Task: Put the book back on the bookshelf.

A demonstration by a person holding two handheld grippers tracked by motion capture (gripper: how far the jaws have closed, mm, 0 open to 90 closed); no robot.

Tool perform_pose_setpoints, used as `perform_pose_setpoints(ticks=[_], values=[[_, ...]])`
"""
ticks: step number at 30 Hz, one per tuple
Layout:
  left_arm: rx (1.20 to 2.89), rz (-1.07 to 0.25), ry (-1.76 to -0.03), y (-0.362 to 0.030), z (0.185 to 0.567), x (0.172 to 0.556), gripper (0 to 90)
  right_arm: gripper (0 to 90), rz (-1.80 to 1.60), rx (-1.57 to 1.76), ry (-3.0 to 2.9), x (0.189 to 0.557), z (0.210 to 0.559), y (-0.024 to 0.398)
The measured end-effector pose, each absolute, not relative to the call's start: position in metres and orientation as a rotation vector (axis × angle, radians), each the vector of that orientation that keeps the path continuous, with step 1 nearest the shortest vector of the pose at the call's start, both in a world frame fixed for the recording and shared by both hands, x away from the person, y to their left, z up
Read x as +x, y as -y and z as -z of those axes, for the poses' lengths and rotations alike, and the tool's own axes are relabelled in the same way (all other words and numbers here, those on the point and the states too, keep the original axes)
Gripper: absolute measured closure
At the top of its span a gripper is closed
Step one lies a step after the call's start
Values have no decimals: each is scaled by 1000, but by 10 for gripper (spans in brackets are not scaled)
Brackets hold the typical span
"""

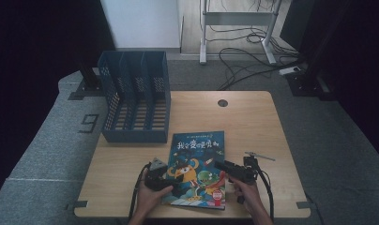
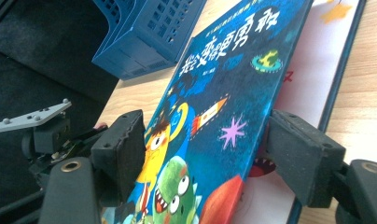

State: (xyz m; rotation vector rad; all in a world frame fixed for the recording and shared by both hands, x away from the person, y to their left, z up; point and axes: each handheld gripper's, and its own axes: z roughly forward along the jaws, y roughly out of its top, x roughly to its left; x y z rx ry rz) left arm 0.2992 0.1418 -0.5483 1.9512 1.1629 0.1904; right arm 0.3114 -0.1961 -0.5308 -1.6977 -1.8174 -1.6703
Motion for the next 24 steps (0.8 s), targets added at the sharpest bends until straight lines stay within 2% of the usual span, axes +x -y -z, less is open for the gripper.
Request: perform_pose_setpoints(ticks=[2,6,24], values=[[1945,-178,-1161,-144,548,300,144,322,1644,-1602,1773,313,535,191],[1952,-185,-1156,-143,549,300,146,329,1618,-1648,1920,312,538,172],[2001,-227,-1137,-140,548,298,152,381,1623,-1714,2017,335,551,178]])
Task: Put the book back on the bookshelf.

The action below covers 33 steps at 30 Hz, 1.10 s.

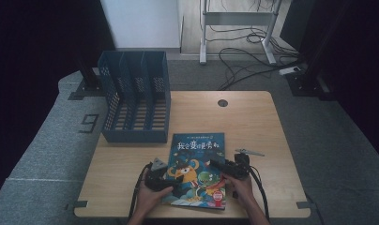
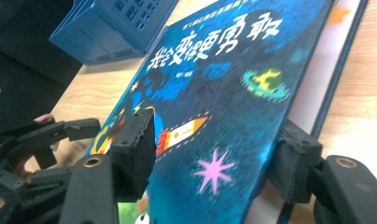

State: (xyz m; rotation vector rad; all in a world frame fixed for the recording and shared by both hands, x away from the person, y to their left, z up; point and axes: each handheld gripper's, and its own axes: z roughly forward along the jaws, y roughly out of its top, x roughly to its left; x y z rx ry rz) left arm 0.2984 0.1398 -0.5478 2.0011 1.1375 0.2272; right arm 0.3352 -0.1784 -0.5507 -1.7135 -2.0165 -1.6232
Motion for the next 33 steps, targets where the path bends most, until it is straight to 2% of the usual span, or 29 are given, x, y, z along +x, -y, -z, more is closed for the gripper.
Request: perform_pose_setpoints(ticks=[21,33], values=[[1989,-202,-1132,-142,548,299,151,435,1593,-1708,2098,357,547,174],[1982,-197,-1133,-143,548,299,152,533,1609,-1652,2054,361,550,178]])
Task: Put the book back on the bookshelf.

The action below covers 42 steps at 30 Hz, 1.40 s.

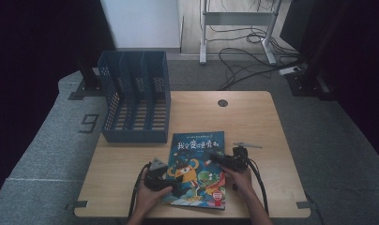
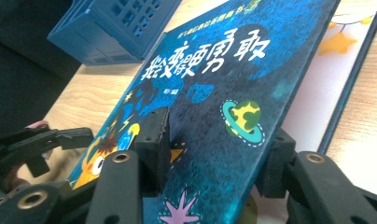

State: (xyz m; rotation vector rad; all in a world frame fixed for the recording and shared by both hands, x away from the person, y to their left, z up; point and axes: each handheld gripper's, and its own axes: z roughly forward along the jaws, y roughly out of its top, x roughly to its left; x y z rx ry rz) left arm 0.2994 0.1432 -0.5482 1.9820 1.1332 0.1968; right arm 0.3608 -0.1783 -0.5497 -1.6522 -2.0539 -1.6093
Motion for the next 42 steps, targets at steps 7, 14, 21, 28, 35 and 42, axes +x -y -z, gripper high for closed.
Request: perform_pose_setpoints(ticks=[7,14,21,28,35,42], values=[[1968,-178,-1134,-145,548,300,152,574,1629,-1598,2038,359,547,177],[1973,-173,-1131,-145,548,299,150,615,1626,-1586,1993,359,546,180],[2016,-174,-1082,-141,544,294,151,649,1635,-1588,1963,358,543,185],[2083,-148,-996,-131,541,287,150,673,1653,-1634,1917,357,540,199],[2130,-136,-943,-124,540,280,149,680,1671,-1668,1892,357,539,212],[2160,-132,-917,-123,539,276,150,680,1675,-1686,1892,358,538,217]])
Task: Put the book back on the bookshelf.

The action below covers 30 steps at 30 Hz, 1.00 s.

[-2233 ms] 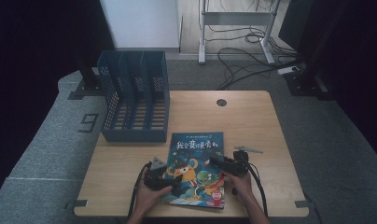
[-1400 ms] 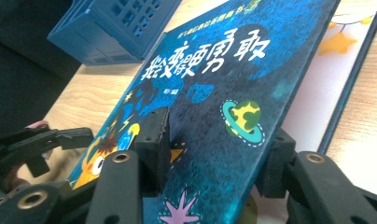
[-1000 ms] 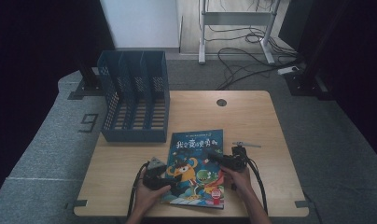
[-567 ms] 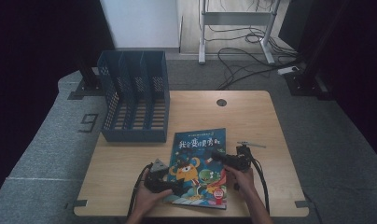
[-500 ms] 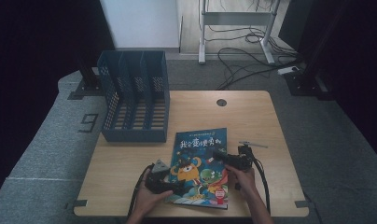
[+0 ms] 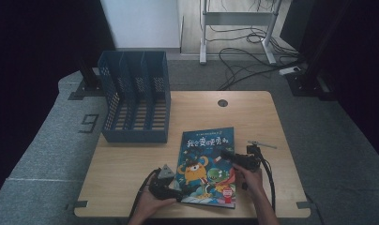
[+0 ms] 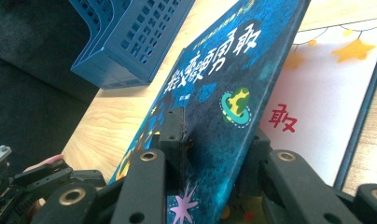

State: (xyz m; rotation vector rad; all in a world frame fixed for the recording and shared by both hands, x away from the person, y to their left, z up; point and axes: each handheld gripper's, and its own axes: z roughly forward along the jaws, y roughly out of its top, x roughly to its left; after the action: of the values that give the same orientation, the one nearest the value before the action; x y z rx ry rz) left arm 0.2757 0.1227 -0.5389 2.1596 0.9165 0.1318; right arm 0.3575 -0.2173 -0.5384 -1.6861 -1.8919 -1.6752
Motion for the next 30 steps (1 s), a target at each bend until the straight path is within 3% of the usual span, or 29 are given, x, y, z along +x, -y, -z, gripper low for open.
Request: perform_pose_setpoints(ticks=[30], values=[[2210,-105,-872,-126,538,266,149,676,1680,-1711,1892,359,537,222]])
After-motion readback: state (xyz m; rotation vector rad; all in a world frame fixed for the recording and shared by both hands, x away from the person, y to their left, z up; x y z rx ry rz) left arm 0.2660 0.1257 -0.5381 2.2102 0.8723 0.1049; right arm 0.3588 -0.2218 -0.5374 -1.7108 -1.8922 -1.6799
